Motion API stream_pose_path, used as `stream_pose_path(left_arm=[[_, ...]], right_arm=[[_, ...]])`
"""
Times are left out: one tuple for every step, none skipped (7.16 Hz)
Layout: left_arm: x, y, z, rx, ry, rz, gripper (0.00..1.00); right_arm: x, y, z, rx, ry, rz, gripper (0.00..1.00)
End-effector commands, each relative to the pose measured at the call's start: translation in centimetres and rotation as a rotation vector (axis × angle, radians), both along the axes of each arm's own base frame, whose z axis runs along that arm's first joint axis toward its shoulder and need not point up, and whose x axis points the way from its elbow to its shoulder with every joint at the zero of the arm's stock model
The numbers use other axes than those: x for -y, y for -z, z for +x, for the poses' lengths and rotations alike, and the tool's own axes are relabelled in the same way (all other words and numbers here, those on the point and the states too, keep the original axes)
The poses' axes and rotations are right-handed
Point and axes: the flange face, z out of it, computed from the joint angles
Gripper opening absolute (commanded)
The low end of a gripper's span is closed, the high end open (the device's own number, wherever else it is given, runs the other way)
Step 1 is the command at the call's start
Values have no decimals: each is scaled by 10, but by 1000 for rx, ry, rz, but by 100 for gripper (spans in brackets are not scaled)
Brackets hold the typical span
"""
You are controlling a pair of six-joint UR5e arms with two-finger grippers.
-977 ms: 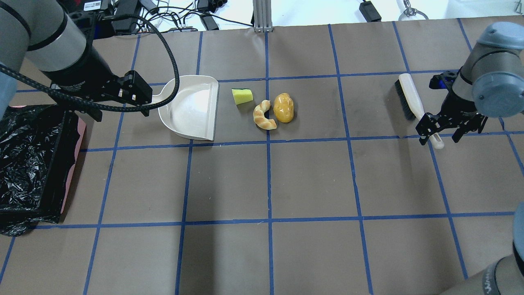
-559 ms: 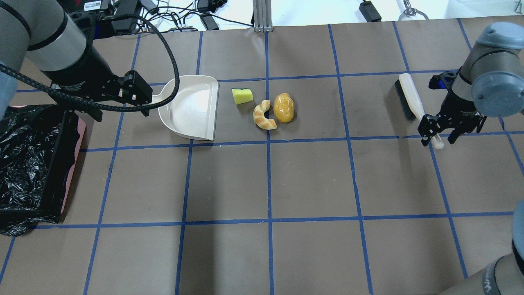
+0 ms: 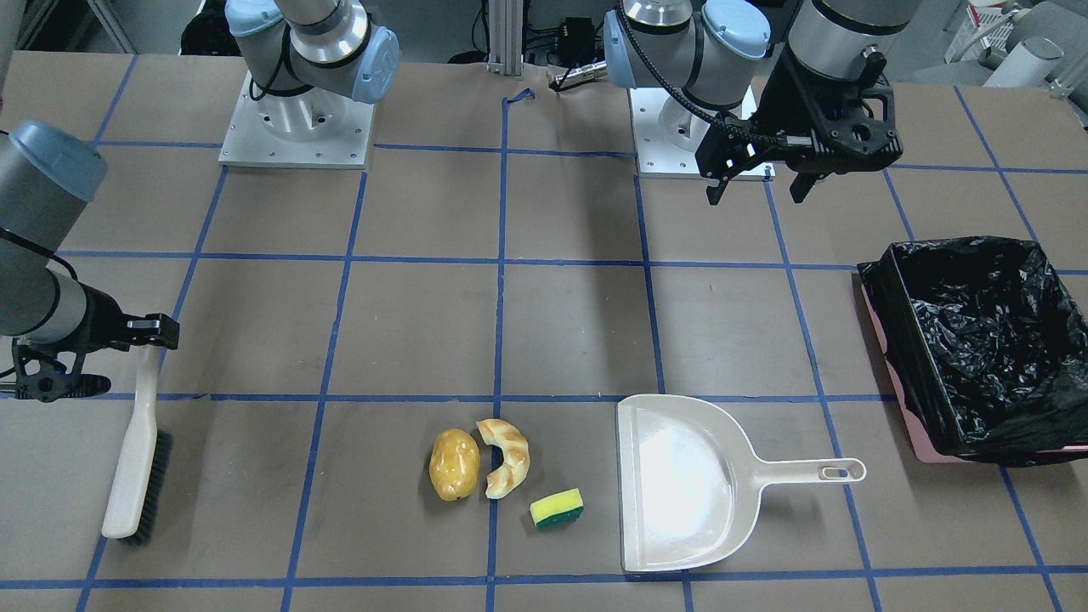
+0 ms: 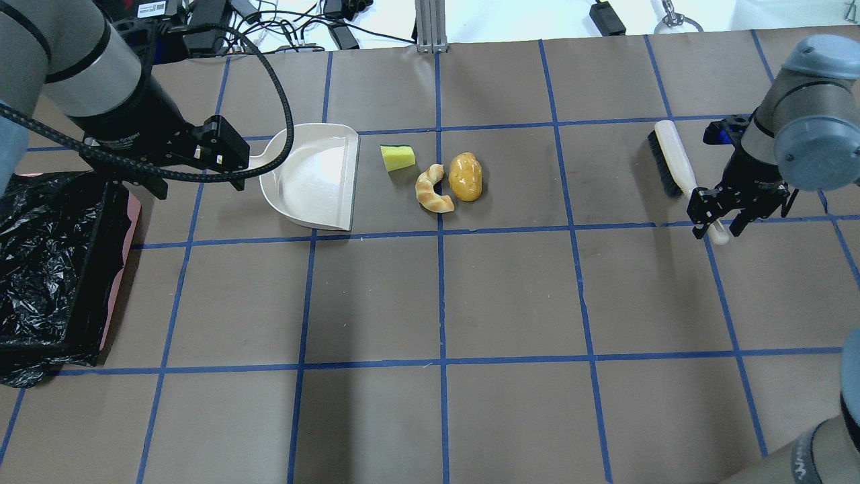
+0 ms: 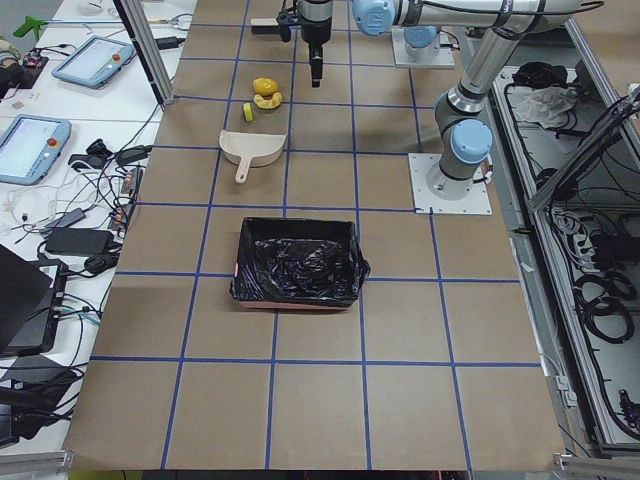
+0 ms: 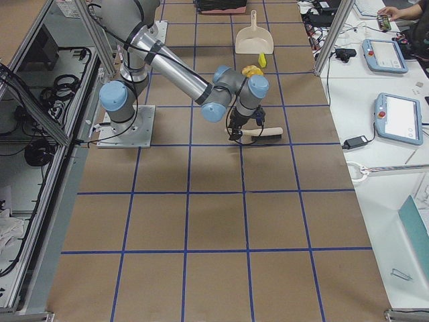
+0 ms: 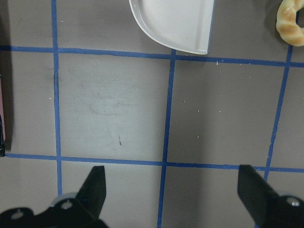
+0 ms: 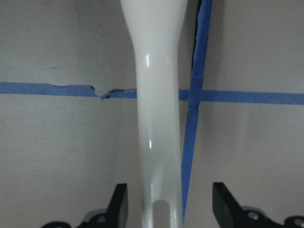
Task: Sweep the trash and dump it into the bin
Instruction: 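Grasp the white dustpan handle with the left gripper while the right lifts the brush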
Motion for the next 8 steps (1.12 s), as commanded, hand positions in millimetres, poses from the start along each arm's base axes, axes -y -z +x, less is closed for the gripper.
stream_pose_path(left_arm=[[16, 17, 11, -5, 85, 22, 100], [33, 21, 28, 3, 163, -21, 100], [48, 33, 54, 7, 263, -19, 100], [65, 47, 78, 19, 403, -29, 100], [83, 66, 99, 32, 609, -34, 100], [102, 83, 119, 71, 846, -38, 100], [121, 105, 126, 99, 1063, -51, 100], [138, 122, 131, 132, 1235, -66, 100]], right_arm=[[-1, 1, 1, 5, 0, 10, 56], [-1, 2, 1, 6, 0, 13, 28], [-1, 1, 1, 5, 0, 10, 4], [0, 0, 2, 4, -3, 9, 0], [0, -1, 2, 6, -7, 7, 0], [0, -4, 4, 13, -9, -2, 0], [4, -11, 6, 18, -14, -21, 0], [14, -24, 17, 14, -39, -47, 0]])
